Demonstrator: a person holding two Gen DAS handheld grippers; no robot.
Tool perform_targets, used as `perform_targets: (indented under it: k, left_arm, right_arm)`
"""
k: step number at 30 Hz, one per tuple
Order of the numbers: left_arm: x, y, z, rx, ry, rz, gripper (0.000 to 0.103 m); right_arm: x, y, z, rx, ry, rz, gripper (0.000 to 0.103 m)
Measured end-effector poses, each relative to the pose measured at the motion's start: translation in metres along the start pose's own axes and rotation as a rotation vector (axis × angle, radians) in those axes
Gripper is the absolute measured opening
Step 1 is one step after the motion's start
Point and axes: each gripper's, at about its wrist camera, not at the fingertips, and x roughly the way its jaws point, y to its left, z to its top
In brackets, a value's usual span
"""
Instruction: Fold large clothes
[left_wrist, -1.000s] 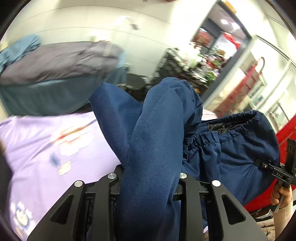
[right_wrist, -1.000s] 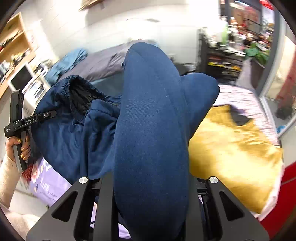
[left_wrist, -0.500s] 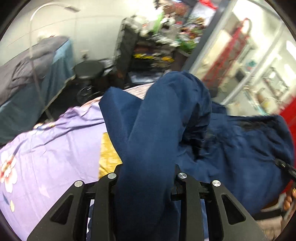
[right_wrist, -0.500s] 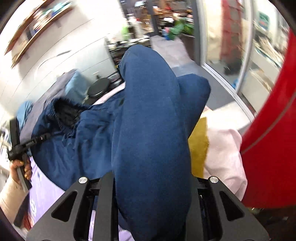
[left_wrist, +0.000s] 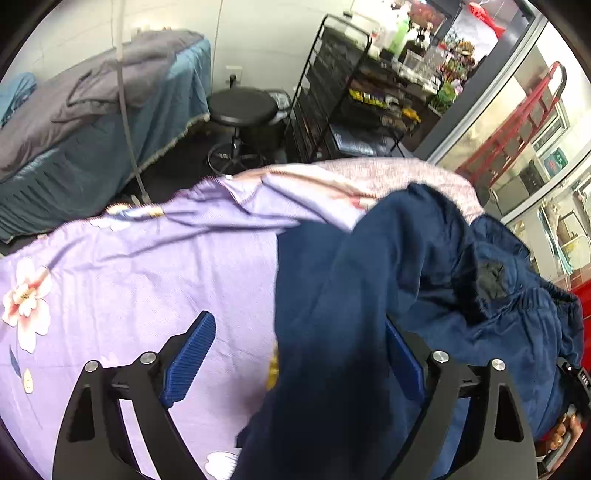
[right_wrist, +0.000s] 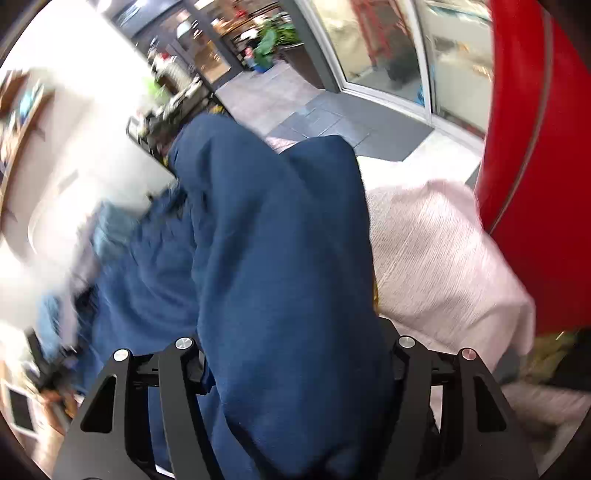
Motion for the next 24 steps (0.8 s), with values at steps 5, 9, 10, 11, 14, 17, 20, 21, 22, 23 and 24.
perform_targets:
  k: [5,9,10,11,14,17,20,21,22,23,24]
  left_arm:
    - [-0.039,0.005,-0.004,-0.023,-0.099,0.044,0.093]
    - [-0.06,0.004,-0.015,-0.052,-0.117,0.008,0.093]
    - [-0.064,0.0,-0.022,-0.05,-0.113,-0.003,0.093]
    - [-0.065,-0.004,-0.028,-0.042,-0.11,-0.016,0.093]
    - [-0.067,-0.028,-0.053,0.007,-0.104,-0.025,0.093]
    - [-0.064,-0.054,-0.079,0.077,-0.092,-0.012,0.093]
    - [-0.058,-0.074,-0.099,0.157,-0.061,0.014,0.093]
    - [-0.056,-0.078,-0.103,0.176,-0.048,0.023,0.093]
    - [-0.056,-0.08,-0.109,0.197,-0.042,0.04,0.093]
    - [-0.058,-0.08,-0.113,0.208,-0.044,0.059,0.093]
    - [-0.059,-0.079,-0.115,0.213,-0.046,0.074,0.093]
  right_arm:
    - [-0.025,-0.001,0.01,0.08,-0.059,0.006,0.063]
    - [-0.043,0.024,0.017,0.029,-0.111,-0.067,0.063]
    - [-0.046,0.035,0.018,-0.018,-0.129,-0.1,0.065]
    - [-0.051,0.054,0.017,-0.1,-0.159,-0.168,0.067]
    - [-0.06,0.106,0.015,-0.301,-0.239,-0.3,0.076]
    - [-0.048,0.166,0.007,-0.498,-0.161,-0.148,0.076]
    - [-0.012,0.226,-0.015,-0.642,-0.006,0.043,0.076]
    - [0.001,0.244,-0.025,-0.681,0.028,0.096,0.076]
    - [0.019,0.268,-0.038,-0.744,0.074,0.139,0.076]
    - [0.034,0.287,-0.049,-0.804,0.104,0.144,0.076]
    - [0.047,0.303,-0.059,-0.857,0.126,0.143,0.075]
